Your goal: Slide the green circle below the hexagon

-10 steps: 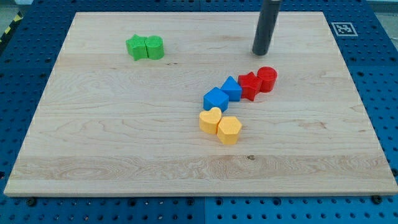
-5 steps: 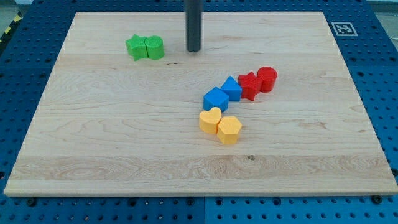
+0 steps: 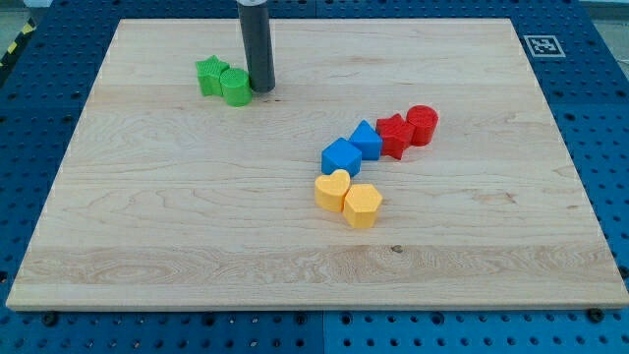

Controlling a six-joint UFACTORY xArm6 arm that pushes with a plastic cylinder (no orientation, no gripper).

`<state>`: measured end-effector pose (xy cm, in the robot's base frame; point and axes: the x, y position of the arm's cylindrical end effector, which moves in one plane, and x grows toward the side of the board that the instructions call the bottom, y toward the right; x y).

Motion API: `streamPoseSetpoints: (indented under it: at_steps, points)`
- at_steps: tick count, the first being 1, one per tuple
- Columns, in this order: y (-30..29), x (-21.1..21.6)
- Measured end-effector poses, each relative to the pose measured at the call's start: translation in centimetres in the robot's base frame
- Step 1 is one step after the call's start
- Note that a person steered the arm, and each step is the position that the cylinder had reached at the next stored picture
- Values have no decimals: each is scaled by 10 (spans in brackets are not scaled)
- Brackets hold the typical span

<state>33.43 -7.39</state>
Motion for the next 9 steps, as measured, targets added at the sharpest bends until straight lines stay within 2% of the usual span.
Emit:
streamPoseSetpoints:
  at_steps: [1,3,6,7,8,9]
  points:
    - [-7,-11]
    - [-19,27]
    - [-27,24]
    - [-33,0]
    - [-68,2]
    - [-76,15]
